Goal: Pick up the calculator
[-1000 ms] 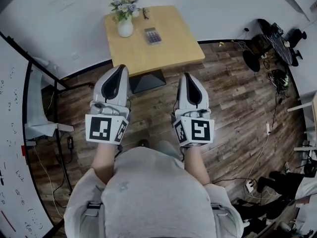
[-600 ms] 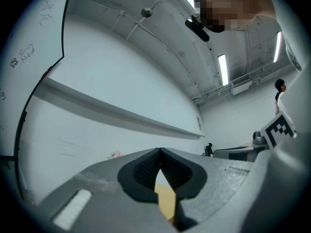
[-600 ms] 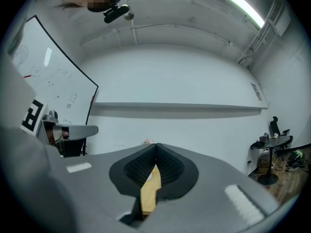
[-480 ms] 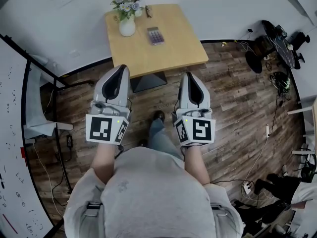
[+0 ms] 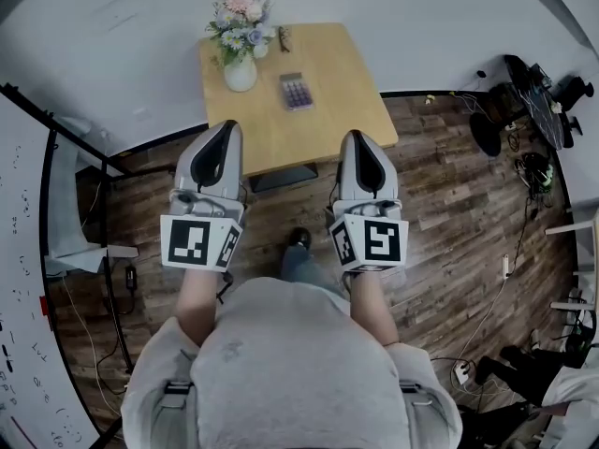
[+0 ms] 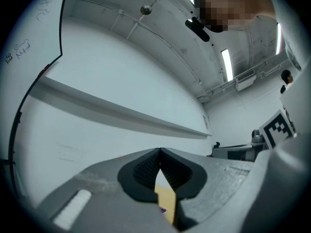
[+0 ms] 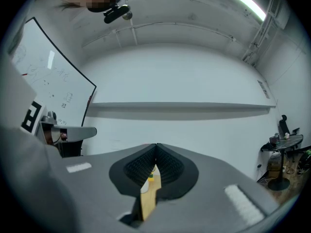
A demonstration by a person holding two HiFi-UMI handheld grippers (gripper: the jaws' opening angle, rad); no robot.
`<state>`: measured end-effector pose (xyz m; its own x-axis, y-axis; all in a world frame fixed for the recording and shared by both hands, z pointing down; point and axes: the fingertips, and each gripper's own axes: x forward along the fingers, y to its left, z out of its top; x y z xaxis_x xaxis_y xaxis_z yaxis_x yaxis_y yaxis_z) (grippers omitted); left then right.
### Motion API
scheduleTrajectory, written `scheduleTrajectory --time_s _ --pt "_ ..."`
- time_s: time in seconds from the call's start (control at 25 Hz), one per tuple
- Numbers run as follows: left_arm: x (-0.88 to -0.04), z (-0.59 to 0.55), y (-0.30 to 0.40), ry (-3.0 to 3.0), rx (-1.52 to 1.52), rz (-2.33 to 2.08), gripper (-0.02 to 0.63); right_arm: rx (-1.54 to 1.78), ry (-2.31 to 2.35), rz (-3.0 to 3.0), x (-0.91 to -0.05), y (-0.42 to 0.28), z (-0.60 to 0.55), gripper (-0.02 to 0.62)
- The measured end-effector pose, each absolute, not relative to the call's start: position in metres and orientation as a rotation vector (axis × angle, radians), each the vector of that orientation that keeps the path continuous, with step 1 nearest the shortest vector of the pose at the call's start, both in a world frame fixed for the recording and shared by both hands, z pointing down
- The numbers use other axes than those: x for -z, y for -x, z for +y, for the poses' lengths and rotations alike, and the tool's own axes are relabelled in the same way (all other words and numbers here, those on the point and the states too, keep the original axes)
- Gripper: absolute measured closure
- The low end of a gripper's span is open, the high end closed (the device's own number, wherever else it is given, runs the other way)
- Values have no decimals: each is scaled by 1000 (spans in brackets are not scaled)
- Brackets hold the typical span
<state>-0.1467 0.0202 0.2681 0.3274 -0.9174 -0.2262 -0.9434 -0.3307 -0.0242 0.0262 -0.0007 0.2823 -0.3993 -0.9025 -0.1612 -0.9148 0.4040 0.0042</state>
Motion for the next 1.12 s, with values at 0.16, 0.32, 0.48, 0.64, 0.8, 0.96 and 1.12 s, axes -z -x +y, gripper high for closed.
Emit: scheduleTrajectory --time_s 0.16,0.32,0.48,0.64,0.8,0.96,1.12 --pt "-263 -13 140 2424 -273 1732 601 -146 1617 2540 -277 -29 -34 595" --pt "-262 -40 131 2418 -268 1745 601 -147 1599 2555 -274 -36 -63 595" --pt "-260 -65 120 2405 -267 1756 601 -143 1577 2566 -273 -45 -90 595" --pt "-258 -85 111 2385 -263 1773 601 -142 1546 2572 -271 -53 -114 595" --pt "-258 -102 103 2365 -253 1788 601 -134 1520 2580 -272 -61 -134 594" --pt "-257 -120 94 2351 -248 1797 601 -128 1491 2591 -273 -67 -152 595" --pt "-256 -132 84 2332 -251 1805 601 -125 1468 2596 -274 -76 -167 594"
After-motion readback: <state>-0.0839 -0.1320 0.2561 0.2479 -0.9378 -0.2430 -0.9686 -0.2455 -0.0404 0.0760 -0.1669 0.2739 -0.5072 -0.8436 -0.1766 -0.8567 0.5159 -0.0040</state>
